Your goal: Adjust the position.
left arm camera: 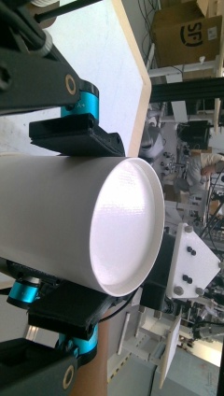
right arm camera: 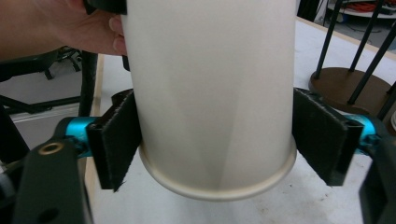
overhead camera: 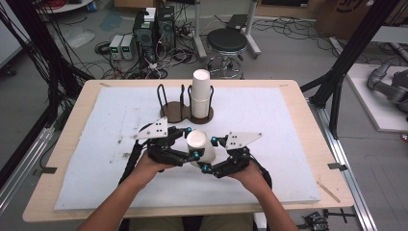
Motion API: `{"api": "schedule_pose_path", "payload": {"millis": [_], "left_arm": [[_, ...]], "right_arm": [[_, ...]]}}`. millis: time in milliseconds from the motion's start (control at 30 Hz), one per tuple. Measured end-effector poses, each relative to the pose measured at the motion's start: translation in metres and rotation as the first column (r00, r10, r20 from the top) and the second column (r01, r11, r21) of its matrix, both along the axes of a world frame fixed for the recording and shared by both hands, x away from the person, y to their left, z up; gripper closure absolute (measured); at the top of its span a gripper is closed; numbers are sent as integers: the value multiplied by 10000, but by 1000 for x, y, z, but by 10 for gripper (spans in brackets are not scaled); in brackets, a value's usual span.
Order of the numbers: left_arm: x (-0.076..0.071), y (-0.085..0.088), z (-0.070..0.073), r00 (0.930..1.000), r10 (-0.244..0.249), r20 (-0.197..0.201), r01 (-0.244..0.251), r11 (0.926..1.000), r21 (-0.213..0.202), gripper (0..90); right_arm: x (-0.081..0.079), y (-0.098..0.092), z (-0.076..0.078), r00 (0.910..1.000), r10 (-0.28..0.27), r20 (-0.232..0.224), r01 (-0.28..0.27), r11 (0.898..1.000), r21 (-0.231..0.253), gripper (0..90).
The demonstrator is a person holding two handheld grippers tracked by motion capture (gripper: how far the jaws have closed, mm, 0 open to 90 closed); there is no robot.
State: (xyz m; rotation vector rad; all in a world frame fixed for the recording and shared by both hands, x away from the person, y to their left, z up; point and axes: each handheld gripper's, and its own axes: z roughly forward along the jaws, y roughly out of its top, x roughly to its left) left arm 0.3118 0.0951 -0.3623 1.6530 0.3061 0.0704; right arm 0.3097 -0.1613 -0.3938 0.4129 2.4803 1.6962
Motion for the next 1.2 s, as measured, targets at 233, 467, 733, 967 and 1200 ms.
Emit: {"api": "schedule_pose_path", "payload": {"millis": [233,467,733,967,1200], "left_arm": [[1,1,-2,9999,-118,-95,122,9988,470,328],[0,6,-4,9983,199,-548,-126,9913,1309,152],[2,18,5,9982,-161,-571,262,9830,1819,152],[3,15,8,9960,-431,-785,607,9693,2384,152],[4,4,4,9924,-765,-966,1029,9459,3078,162]], "right_arm": [[0,0,0,9998,88,199,-78,9988,-491,283],[-1,0,3,9988,197,456,-136,9913,-1306,297],[0,-1,10,9963,374,775,-144,9605,-2781,297],[-1,8,26,9892,994,1077,-394,8882,-4578,297],[-3,18,35,9819,1431,1241,-490,8248,-5633,296]]}}
